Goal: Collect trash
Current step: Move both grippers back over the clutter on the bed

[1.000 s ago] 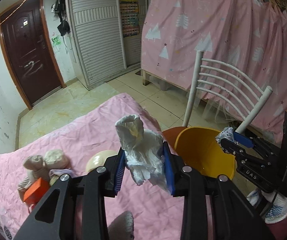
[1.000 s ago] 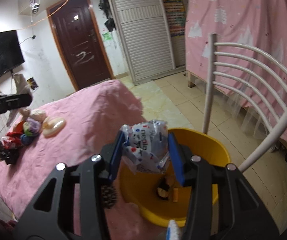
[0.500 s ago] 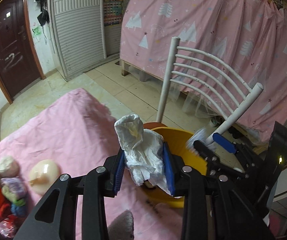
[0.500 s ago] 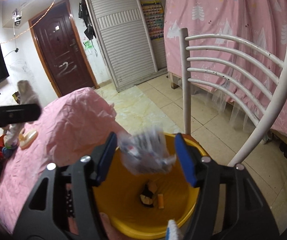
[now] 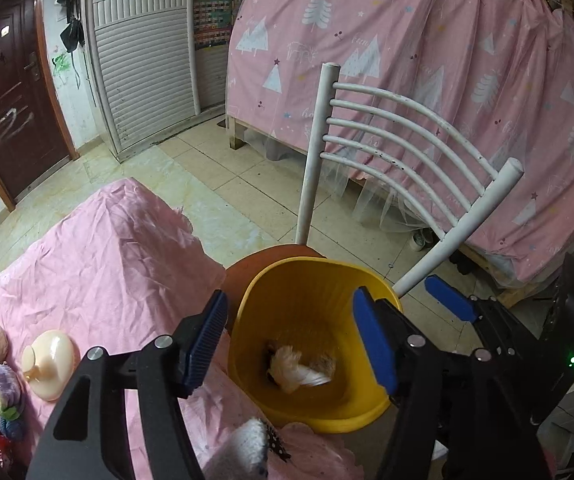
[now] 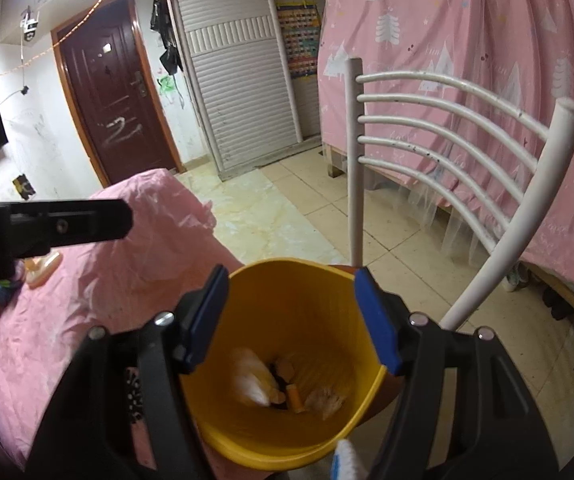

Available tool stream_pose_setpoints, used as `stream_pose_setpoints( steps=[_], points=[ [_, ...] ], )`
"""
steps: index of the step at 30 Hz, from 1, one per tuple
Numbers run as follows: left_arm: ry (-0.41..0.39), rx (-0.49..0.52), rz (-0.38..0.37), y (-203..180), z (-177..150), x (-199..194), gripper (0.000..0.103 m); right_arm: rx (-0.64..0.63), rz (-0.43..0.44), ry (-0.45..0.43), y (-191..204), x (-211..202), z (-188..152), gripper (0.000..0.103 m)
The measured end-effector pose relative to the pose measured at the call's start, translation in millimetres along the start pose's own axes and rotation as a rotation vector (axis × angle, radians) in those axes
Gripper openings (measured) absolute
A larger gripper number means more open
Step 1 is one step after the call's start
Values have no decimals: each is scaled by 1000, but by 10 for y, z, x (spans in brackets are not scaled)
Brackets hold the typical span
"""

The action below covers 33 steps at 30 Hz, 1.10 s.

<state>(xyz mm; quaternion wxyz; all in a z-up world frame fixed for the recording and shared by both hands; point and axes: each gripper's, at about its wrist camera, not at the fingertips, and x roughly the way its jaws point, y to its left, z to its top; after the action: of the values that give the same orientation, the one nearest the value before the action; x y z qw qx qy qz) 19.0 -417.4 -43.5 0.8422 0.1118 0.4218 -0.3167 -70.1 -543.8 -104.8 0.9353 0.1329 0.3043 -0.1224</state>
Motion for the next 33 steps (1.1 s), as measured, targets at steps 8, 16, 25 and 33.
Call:
stream_pose_setpoints(
  steps=[8, 16, 25, 33],
  points=[
    [-54, -27, 24, 207, -87, -289, 58, -72, -72, -31, 214, -193, 86, 72],
    [-124, -82, 78, 599, -269, -695, 62, -159, -93, -67, 611, -330, 187, 82],
    [-188, -155, 159, 1155, -535, -1107, 64, -286, -71, -91, 1211, -431, 208, 84],
    [-228, -220, 212, 1643, -792, -1368, 67, -395, -34, -106, 1763, -469, 200, 87]
  ],
)
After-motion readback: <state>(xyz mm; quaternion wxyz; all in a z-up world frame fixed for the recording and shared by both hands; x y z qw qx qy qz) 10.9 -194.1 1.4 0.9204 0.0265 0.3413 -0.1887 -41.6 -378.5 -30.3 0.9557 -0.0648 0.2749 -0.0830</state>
